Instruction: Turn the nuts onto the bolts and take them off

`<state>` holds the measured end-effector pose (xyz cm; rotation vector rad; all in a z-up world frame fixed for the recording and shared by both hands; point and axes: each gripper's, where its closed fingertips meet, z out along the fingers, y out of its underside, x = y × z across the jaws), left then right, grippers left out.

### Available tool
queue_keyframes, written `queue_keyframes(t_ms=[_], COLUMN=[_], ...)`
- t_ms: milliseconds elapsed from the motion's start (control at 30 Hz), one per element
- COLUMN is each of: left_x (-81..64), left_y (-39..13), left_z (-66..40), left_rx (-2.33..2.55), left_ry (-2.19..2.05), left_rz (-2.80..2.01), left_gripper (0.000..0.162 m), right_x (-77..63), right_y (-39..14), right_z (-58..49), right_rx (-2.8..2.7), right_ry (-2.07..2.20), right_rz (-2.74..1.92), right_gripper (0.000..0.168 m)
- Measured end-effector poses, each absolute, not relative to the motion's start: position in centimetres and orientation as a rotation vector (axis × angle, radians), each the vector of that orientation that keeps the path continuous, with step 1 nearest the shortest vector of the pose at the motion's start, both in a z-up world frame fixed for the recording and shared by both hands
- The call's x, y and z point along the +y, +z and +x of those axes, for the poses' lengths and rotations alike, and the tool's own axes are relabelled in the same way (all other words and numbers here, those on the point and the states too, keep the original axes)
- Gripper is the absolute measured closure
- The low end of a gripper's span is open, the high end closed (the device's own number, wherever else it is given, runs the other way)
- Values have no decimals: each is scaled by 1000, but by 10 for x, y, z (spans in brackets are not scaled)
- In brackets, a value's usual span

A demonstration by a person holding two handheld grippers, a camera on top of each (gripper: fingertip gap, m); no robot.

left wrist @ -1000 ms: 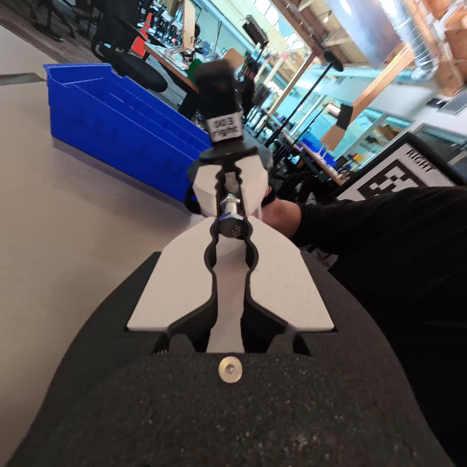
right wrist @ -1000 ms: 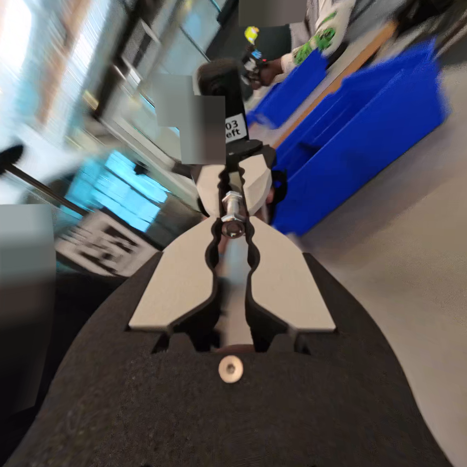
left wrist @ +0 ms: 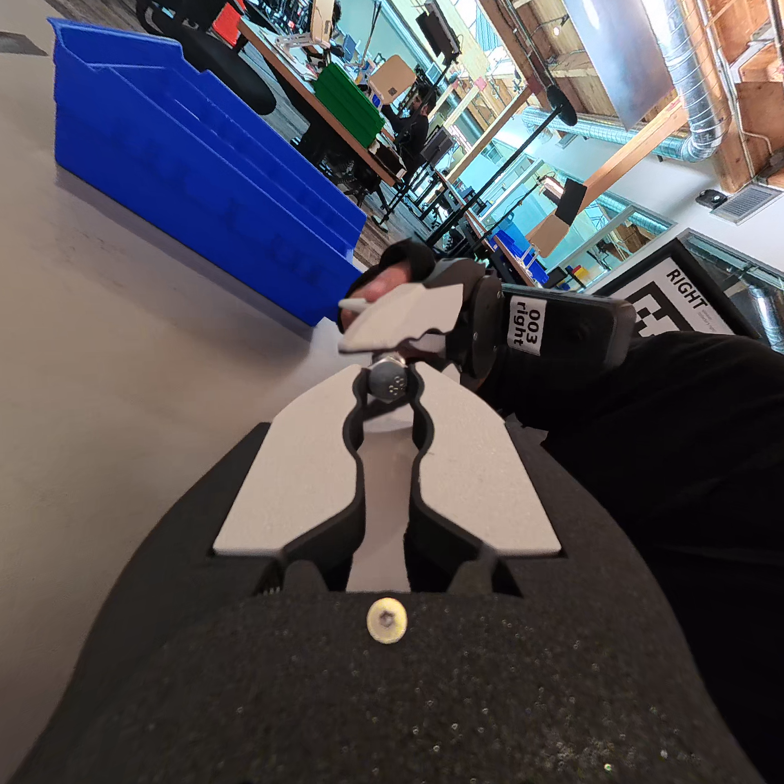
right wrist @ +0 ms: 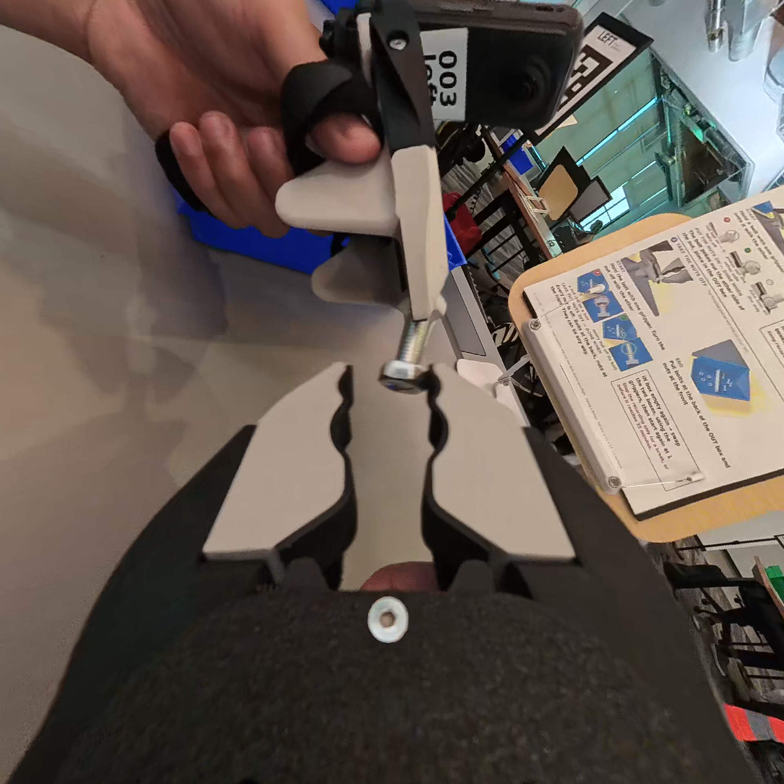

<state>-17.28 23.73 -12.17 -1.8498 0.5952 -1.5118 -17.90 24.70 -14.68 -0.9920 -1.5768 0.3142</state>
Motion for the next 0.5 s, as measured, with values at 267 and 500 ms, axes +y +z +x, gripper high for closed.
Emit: queue_keyframes(t_ms=[267,500], left_x=[235,234], left_y=[-110,-109], left_z=[-174,-182], left_rx=[630,627], left_ry=[-1468,-1449], left_rz=[-1799,-1800], left_gripper=[145,145], right_x=[230,214], right_y=[-141,-126], right_z=[-184,-190], right_rx=[-1498,-1099], right_ry=[1056,2099], right_rz=[-1370,-1677], right_gripper=[149,150])
